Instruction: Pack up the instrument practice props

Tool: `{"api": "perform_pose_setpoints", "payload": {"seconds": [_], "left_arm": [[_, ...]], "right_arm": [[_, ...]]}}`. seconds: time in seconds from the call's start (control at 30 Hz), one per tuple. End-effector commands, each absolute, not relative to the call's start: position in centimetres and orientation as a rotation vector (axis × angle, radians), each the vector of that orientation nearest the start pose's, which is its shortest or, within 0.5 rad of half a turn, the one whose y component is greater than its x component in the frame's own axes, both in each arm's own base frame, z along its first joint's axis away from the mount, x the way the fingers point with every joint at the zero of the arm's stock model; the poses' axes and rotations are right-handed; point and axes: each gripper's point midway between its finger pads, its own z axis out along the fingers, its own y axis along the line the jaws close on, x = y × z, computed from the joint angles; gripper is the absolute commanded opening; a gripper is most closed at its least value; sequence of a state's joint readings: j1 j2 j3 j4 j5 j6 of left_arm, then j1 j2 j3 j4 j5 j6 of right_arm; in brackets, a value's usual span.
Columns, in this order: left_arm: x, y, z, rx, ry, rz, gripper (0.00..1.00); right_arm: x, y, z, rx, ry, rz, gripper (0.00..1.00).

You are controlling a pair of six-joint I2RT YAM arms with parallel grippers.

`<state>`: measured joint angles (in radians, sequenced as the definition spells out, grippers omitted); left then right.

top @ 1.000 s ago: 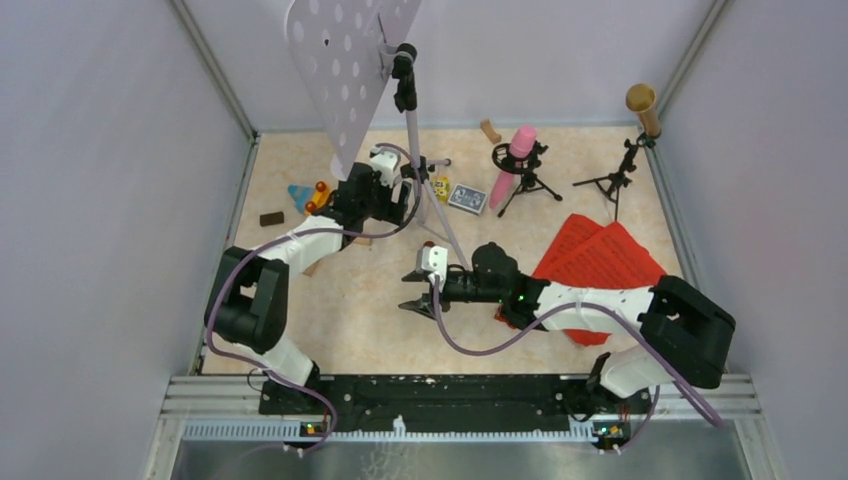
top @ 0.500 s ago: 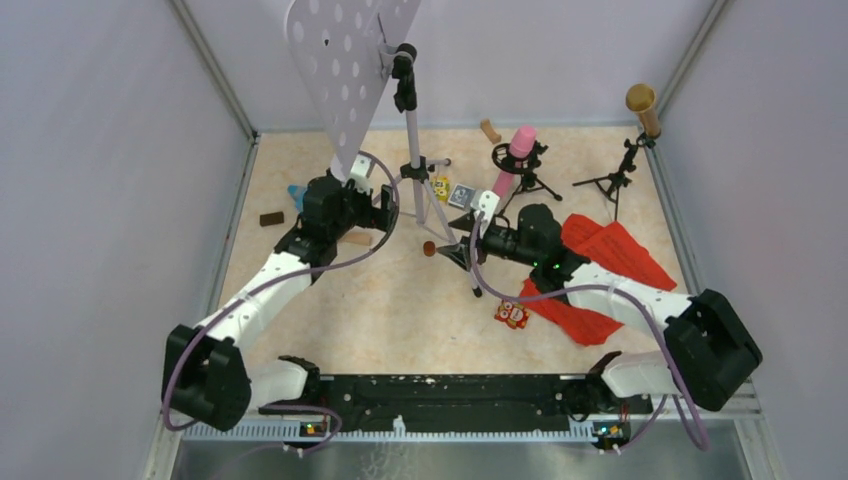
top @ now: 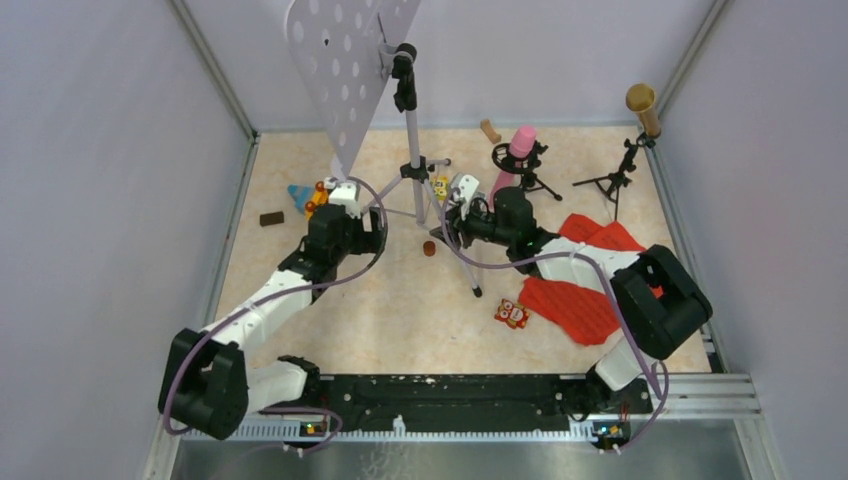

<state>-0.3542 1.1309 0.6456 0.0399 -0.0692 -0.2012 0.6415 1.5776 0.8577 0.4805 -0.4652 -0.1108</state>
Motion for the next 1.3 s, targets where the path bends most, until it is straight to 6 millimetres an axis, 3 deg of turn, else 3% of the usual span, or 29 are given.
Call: {"api": "perform_pose_setpoints", "payload": {"seconds": [0.0,0.13,0.2,0.5,0.67,0.87,1.07,1.27], "left_arm": [[36.7,-12.1,15.2,0.032,2.004,-0.253,0.94],[37.9,-12.5,15.5,0.050,2.008,-0.246,0.95],[38.1,-12.6,15.8,0.058,2.005,-0.242,0.95],[36.5,-12.1,16.8,0.081,1.959,-0.250,0.97],[37.3,-12.1,16.3,0.105,1.981,-0.228,0.90],[40.3,-14.7,17.3,0.228,1.963,-0.285,0.81],[42.3,-17.0,17.5,0.395,1.959,-0.324,0.81],[42.9,-18.1,17.9,0.523,1.913,-0.342,0.90]], "right_arm": [[33.5,35.2,18.3,-0.948,1.477,0.731,0.43],[33.0,36.3,17.4,-0.955,1.472,0.618,0.34],[32.6,36.6,17.3,-0.918,1.480,0.566,0.24],[30.6,37.1,18.0,-0.622,1.571,0.386,0.01],[28.5,38.2,18.0,-0.488,1.614,0.375,0.00],[26.1,40.8,17.8,-0.433,1.694,0.493,0.00],[24.5,43.9,18.0,-0.339,1.751,0.677,0.00],[22.8,47.8,18.8,-0.350,1.752,0.710,0.00]]}}
